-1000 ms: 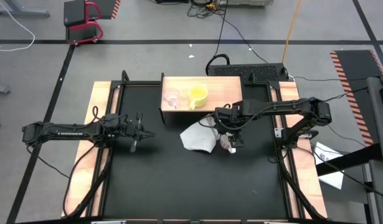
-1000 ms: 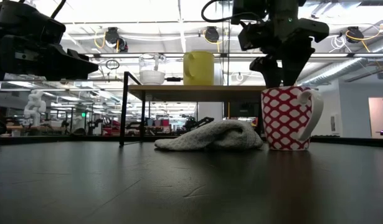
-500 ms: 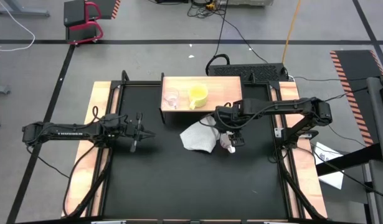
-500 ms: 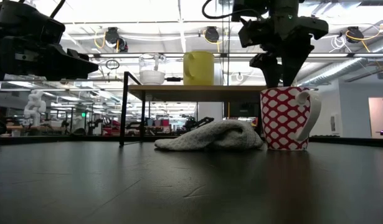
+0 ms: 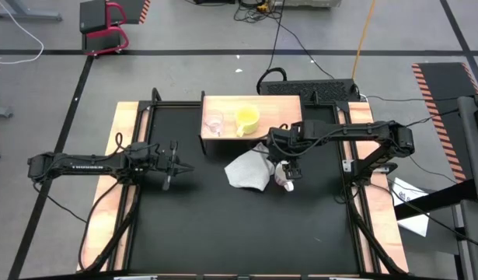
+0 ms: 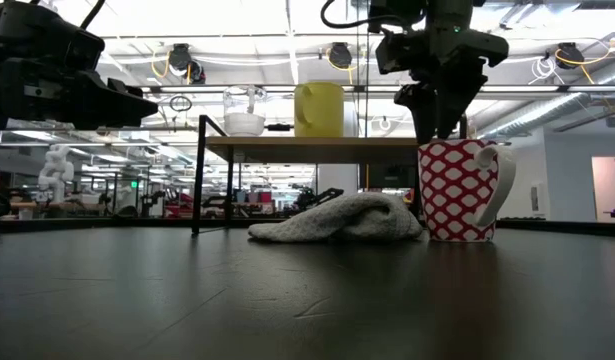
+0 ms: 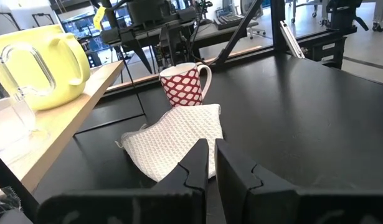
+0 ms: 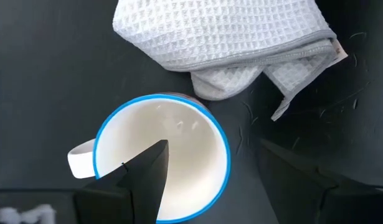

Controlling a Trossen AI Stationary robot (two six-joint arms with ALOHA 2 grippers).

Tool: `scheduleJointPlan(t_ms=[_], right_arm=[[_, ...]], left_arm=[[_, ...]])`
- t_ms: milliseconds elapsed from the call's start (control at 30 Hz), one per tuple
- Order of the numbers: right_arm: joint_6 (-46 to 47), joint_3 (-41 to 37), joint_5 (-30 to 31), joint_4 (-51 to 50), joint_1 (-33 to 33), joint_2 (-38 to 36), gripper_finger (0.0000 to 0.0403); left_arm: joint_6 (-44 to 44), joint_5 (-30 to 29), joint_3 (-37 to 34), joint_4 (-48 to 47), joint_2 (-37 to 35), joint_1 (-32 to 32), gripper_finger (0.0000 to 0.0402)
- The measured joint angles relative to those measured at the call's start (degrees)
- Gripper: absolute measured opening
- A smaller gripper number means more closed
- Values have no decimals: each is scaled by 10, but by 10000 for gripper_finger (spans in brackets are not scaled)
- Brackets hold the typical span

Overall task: Stack small to large cups/mugs on shelf
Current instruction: Put the red pattern white mug on the shelf

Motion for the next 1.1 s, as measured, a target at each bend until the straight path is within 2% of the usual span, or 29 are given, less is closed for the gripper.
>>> scheduleJointPlan(t_ms=[433, 567, 1100], right_arm=[[-5, 0, 1, -9, -1, 0, 233], [-5, 0, 27, -8, -1, 0, 233], [-16, -4, 15, -8, 0, 0, 233]], left_arm=[[2, 0, 0, -1, 0, 0, 31], [2, 0, 0, -1, 0, 0, 31], [1, 0, 0, -1, 0, 0, 31]])
